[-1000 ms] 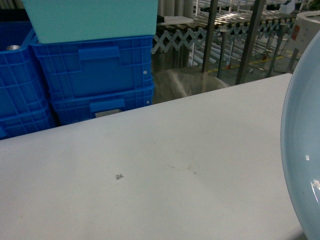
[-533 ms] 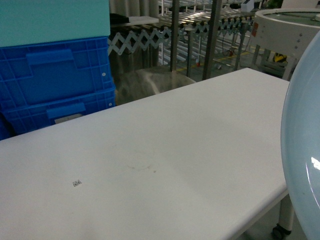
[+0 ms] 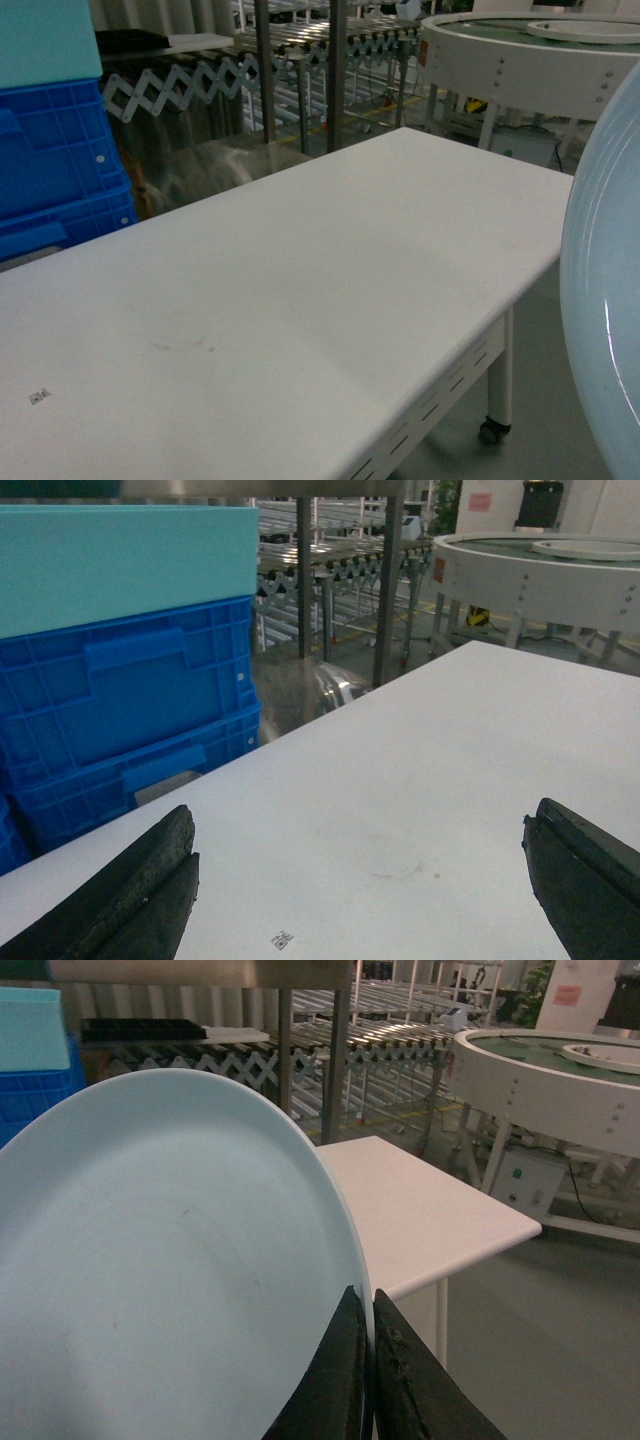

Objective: Place blue tray on left shelf second layer neatly

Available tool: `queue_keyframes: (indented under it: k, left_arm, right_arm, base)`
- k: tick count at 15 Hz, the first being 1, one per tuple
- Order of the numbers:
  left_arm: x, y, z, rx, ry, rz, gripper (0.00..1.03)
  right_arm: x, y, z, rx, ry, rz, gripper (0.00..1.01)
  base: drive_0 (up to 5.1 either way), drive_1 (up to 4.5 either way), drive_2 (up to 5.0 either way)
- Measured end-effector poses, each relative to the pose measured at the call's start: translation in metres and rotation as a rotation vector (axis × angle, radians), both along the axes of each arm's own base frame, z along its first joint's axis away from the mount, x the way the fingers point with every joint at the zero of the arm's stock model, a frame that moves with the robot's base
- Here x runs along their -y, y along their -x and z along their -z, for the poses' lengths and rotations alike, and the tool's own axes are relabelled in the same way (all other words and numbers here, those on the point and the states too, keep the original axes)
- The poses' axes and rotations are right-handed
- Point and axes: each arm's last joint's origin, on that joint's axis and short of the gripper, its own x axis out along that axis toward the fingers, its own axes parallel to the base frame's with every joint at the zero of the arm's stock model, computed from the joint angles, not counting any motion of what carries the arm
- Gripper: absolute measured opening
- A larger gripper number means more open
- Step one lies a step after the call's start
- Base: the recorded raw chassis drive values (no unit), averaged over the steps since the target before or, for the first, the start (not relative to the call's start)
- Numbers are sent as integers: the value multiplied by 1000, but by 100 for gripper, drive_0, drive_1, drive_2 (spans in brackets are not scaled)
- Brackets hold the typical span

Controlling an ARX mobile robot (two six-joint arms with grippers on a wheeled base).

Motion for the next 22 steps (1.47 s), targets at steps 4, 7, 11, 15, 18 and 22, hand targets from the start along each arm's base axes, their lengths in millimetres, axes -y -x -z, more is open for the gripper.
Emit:
queue_keyframes:
  k: [4,7,11,15,18,22]
  left_arm:
    - [0,0,0,0,0,0,98]
    - [0,0,0,0,0,0,98]
    - [0,0,0,0,0,0,98]
    - [0,0,0,0,0,0,98]
    - [0,0,0,0,0,0,98]
    - [0,0,0,0,0,0,98]
  right_arm:
    - [0,0,0,0,0,0,2]
    - [0,0,0,0,0,0,2]
    - [0,0,0,0,0,0,2]
    - [0,0,0,0,0,0,2]
    - [0,0,0,0,0,0,2]
    - [0,0,0,0,1,0,2]
  base:
    - [-181,-181,-181]
    - [-167,-167,-167]
    - [-169,-169,-169]
    - [-169,-169,-169]
    - [-169,-169,-169]
    - [-169,-169,-169]
